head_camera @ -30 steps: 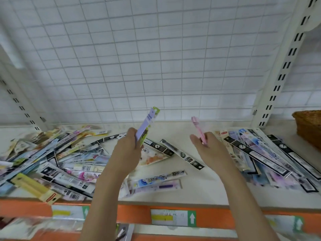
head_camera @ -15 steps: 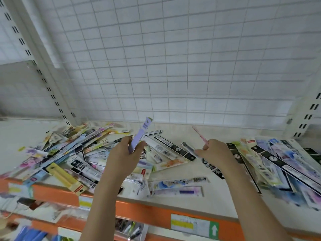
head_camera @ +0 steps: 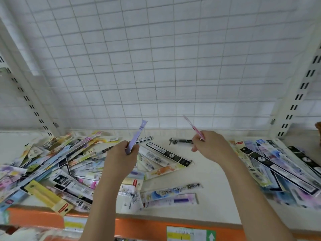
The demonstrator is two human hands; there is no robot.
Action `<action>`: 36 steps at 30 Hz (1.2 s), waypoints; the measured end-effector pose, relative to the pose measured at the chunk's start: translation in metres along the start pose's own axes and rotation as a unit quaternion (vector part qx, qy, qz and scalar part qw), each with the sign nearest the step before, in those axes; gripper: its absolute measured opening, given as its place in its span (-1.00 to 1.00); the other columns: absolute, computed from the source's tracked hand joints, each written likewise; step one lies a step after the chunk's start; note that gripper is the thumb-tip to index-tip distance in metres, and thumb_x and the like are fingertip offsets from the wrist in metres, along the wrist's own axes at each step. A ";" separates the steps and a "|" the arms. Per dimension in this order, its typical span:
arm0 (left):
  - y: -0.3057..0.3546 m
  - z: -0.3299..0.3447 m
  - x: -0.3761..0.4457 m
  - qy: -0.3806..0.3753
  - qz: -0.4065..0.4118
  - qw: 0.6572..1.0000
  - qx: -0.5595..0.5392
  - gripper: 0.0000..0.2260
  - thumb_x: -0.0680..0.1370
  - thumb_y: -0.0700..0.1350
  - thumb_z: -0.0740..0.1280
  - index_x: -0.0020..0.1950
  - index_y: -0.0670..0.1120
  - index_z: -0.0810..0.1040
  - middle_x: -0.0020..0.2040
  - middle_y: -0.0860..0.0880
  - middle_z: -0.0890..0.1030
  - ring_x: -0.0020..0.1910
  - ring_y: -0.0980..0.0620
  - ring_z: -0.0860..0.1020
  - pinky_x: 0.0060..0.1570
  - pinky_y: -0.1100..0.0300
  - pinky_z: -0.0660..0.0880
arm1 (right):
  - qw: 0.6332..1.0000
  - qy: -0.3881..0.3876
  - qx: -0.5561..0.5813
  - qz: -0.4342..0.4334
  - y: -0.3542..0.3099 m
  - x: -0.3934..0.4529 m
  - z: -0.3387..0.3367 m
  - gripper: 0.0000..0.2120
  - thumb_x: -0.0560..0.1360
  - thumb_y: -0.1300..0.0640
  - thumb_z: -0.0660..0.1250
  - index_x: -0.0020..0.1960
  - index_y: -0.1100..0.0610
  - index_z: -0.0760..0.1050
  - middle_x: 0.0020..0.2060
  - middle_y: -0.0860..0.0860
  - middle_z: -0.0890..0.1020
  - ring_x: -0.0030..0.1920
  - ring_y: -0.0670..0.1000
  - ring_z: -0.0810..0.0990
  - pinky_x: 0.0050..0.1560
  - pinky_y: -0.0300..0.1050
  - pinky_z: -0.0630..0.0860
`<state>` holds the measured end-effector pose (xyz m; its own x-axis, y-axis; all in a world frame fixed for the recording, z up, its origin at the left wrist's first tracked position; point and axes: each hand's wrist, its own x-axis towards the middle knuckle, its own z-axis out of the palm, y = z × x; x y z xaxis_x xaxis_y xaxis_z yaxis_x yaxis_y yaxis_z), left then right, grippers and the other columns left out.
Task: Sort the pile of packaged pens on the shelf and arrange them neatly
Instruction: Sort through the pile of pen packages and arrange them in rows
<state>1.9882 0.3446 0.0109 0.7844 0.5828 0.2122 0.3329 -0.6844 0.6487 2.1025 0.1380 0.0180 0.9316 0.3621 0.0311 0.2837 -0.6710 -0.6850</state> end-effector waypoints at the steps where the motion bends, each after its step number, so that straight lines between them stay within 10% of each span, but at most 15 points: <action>1: -0.001 0.000 0.002 0.000 0.001 1.000 0.003 -0.61 0.58 -0.08 0.22 -0.40 -0.11 0.19 -0.51 -0.01 0.26 -0.52 0.04 0.23 -0.48 0.23 0.13 | 1.000 0.009 -0.002 -0.008 -0.004 -0.001 0.000 -0.75 0.57 0.01 0.14 -0.12 0.11 0.50 -0.23 -0.05 0.68 -0.34 -0.16 0.50 -0.35 -0.25 0.33; 5: -0.012 -0.003 0.015 -0.006 -0.004 1.000 -0.002 -0.61 0.58 -0.08 0.23 -0.40 -0.12 0.18 -0.48 -0.05 0.26 -0.48 -0.01 0.21 -0.45 0.19 0.14 | 0.999 0.036 -0.008 -0.017 -0.016 0.002 0.011 -0.70 0.52 -0.09 0.25 -0.29 0.05 0.34 -0.39 -0.06 0.49 -0.38 -0.07 0.44 -0.39 -0.20 0.28; 13: -0.053 -0.024 0.041 -0.005 -0.015 1.000 0.007 -0.59 0.57 -0.08 0.24 -0.42 -0.12 0.18 -0.47 -0.07 0.30 -0.47 -0.03 0.24 -0.43 0.17 0.17 | 0.996 -0.059 -0.060 0.043 -0.034 0.027 0.062 -0.76 0.50 0.20 0.17 0.15 0.16 0.26 -0.17 0.06 0.54 -0.29 0.05 0.50 -0.36 -0.14 0.36; 19: -0.077 -0.043 0.063 -0.020 -0.008 1.000 0.008 -0.61 0.57 -0.09 0.24 -0.39 -0.14 0.19 -0.47 -0.06 0.22 -0.48 -0.03 0.18 -0.44 0.17 0.12 | 0.982 -0.045 -0.152 0.101 -0.053 0.047 0.095 -0.77 0.46 0.17 0.26 -0.31 -0.03 0.32 -0.39 -0.05 0.43 -0.41 -0.03 0.39 -0.41 -0.20 0.29; 36: -0.125 -0.061 0.089 -0.182 0.055 0.982 0.011 -0.59 0.59 -0.05 0.21 -0.40 -0.11 0.15 -0.43 -0.10 0.25 -0.41 -0.05 0.24 -0.37 0.16 0.14 | 0.992 0.073 -0.053 0.092 -0.101 0.026 0.109 -0.72 0.58 0.06 0.16 0.05 0.18 0.58 -0.23 -0.05 0.65 -0.31 -0.09 0.53 -0.33 -0.23 0.39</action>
<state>1.9842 0.5083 -0.0065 0.9499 0.3127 0.0025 0.2441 -0.7464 0.6192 2.0735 0.2855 0.0084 0.9906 0.1349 0.0219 0.1203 -0.7846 -0.6083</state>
